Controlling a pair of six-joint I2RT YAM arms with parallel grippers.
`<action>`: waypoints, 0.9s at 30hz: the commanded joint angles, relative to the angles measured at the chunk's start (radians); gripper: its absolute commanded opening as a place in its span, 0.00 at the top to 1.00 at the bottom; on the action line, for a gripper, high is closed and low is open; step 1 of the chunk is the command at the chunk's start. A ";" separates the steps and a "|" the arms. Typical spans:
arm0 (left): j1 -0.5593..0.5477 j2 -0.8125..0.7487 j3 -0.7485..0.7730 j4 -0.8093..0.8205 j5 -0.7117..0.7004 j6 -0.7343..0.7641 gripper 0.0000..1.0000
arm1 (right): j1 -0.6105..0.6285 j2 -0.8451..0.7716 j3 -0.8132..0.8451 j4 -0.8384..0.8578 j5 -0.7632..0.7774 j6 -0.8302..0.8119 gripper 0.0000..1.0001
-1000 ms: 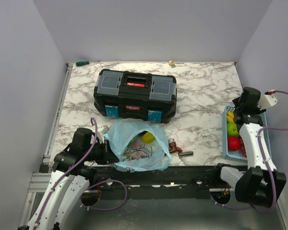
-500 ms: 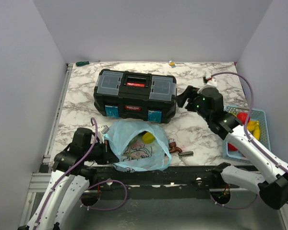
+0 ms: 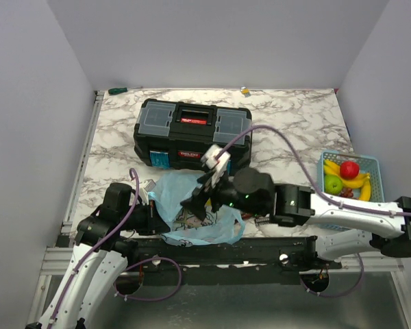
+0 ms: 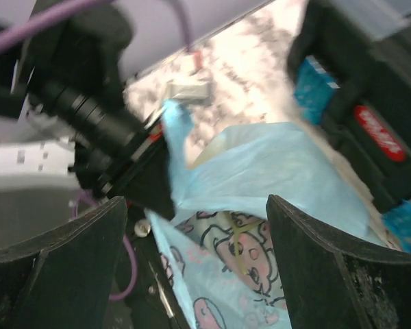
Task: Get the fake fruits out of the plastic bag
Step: Take out the fake fruit from the plastic bag.
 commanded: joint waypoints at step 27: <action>0.001 0.008 -0.009 0.024 0.020 0.004 0.93 | 0.159 0.664 0.053 -0.323 0.617 -0.249 0.15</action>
